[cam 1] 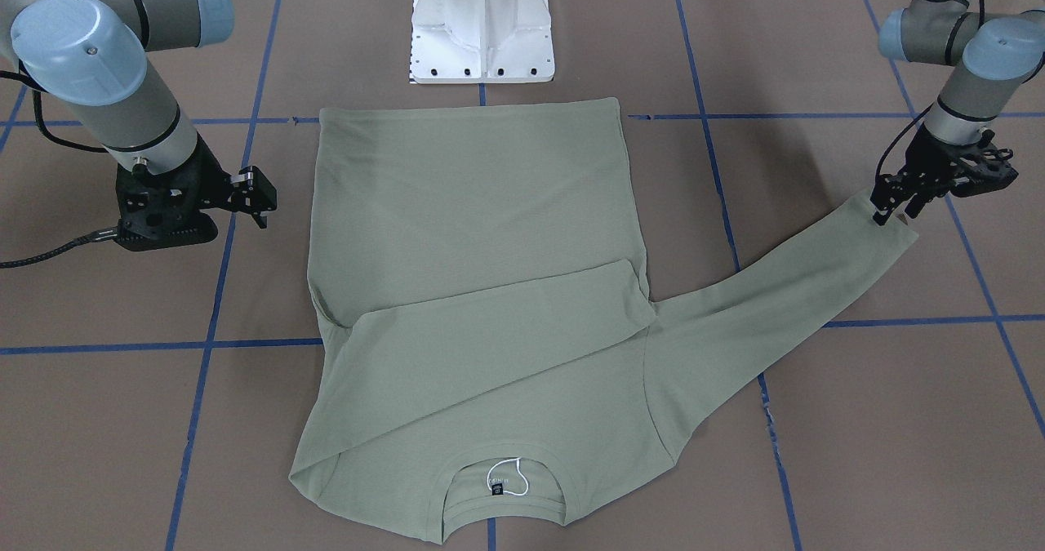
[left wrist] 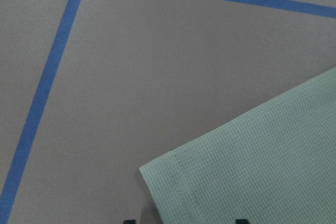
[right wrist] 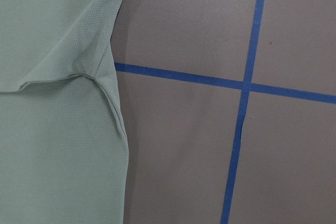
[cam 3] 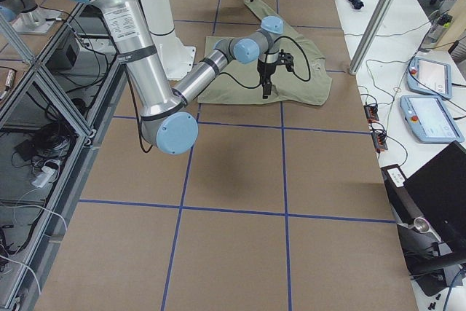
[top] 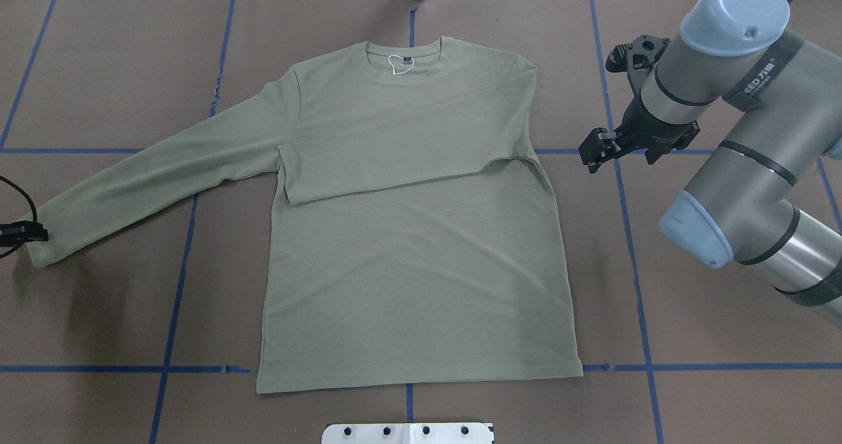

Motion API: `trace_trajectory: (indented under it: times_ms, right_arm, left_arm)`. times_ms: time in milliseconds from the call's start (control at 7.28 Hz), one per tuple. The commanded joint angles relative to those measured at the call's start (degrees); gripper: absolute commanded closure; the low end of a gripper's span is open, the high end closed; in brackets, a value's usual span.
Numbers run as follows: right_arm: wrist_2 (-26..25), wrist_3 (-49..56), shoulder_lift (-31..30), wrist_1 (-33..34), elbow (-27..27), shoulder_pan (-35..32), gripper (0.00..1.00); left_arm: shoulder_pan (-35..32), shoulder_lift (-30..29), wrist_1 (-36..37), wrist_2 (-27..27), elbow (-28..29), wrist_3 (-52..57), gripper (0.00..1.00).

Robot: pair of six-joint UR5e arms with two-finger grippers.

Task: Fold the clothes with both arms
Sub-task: 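Lower the left gripper onto the other sleeve cuff and grasp it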

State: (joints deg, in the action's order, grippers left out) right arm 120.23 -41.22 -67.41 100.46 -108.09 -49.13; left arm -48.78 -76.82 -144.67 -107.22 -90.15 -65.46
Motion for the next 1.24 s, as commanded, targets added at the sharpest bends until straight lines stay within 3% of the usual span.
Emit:
trace_trajectory:
  times_ms: [0,275,549,824,1099]
  right_arm:
    - [0.00,0.00,0.00,0.00,-0.28,-0.09,0.00]
    - [0.09,0.00,0.00,0.00,-0.37,-0.35,0.00]
    - [0.09,0.00,-0.08,0.00,-0.37,-0.44,0.00]
    - [0.09,0.00,-0.09,0.00,-0.37,-0.62,0.00]
    - [0.53,0.17,-0.52,0.00,-0.37,-1.93,0.00]
  left_arm:
    - [0.00,0.01,0.00,0.00,-0.02,-0.10,0.58]
    - [0.00,0.01,0.00,0.00,-0.29,-0.10,0.77]
    - [0.00,0.01,0.00,-0.18,-0.46,-0.10,0.85]
    - [0.00,-0.08,0.00,-0.27,-1.25,-1.67,1.00]
    - [-0.17,-0.08,2.26,-2.80,-5.98,-2.13,1.00]
